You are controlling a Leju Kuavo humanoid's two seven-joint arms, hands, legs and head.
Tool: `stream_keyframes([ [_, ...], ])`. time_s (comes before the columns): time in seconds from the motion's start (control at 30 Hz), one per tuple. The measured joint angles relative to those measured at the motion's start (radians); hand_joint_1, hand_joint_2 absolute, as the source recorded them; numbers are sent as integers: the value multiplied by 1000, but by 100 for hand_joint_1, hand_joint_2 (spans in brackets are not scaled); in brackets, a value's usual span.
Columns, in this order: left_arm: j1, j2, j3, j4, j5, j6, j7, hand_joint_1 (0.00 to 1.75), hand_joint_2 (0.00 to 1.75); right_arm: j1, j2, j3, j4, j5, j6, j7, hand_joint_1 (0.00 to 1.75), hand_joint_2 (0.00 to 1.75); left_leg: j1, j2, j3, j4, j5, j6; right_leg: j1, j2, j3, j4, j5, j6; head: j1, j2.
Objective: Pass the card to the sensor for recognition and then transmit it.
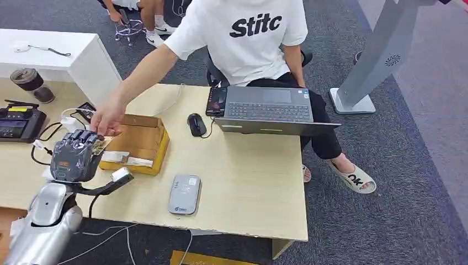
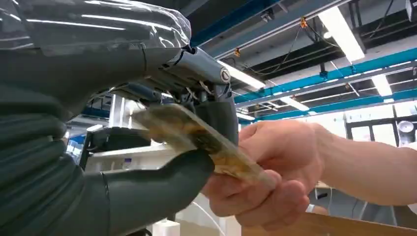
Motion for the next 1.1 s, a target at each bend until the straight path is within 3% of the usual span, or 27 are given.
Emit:
stream_keyframes([
  [0.53,9,-6,-20,0,33,-4,-15,175,175,0,0,0,4,14,-2,-14,0,175,0,0,0,0,0,0,0,0,0,0,0,0,0,0],
  [1.0,-92,-141,-213,-6,55,-75,-19,175,175,-2,0,0,5,33,-4,-8,0,175,0,0,0,1,0,0,0,-1,0,0,0,0,0,0],
  [1.1,-109,-165,-246,-6,77,-120,-11,175,175,-2,0,-1,5,33,-6,-7,0,175,0,-1,0,1,0,0,0,-1,0,0,0,0,0,0],
])
